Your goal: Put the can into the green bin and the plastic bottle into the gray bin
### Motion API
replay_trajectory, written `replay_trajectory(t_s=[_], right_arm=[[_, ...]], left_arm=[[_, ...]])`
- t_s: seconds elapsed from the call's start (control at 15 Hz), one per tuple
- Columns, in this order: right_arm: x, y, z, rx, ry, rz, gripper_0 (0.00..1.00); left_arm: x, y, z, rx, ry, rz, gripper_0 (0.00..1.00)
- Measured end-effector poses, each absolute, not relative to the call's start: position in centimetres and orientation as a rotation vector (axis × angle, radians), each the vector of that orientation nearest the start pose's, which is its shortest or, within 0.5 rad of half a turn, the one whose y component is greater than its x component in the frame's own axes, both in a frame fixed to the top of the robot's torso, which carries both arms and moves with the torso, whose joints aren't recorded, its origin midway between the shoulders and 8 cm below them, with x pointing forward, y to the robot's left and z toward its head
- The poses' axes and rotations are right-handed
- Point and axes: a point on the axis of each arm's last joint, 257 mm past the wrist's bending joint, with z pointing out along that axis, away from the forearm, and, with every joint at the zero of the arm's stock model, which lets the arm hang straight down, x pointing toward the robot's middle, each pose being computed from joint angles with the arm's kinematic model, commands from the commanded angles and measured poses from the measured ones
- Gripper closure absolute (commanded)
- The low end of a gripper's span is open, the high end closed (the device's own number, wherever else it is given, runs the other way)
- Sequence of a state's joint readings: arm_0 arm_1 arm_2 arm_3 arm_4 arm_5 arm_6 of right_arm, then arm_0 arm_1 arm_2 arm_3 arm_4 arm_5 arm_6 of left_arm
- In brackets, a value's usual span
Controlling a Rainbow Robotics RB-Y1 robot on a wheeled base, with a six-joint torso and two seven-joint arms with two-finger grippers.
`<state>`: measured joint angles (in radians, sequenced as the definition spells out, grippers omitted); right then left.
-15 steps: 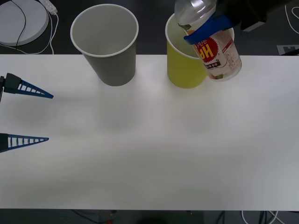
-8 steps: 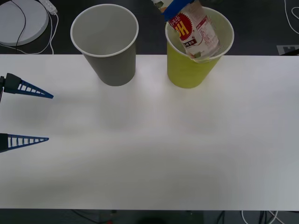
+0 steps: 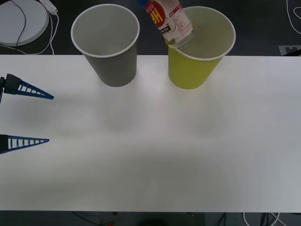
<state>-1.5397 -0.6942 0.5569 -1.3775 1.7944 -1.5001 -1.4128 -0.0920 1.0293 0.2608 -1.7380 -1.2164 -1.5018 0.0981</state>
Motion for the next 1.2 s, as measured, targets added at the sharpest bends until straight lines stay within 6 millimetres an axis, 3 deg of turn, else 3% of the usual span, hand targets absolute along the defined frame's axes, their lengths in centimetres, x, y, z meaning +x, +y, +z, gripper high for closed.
replay_trajectory(t_s=[0.53, 1.2], right_arm=[[55.7, 5.1, 10.4, -1.189, 2.016, 0.203, 1.00], [59.3, 12.2, 10.6, -1.082, 1.912, 0.248, 1.00]], left_arm=[[36.3, 27.6, -11.4, 1.639, 1.481, -0.443, 0.00], [36.3, 27.6, -11.4, 1.639, 1.481, -0.443, 0.00]])
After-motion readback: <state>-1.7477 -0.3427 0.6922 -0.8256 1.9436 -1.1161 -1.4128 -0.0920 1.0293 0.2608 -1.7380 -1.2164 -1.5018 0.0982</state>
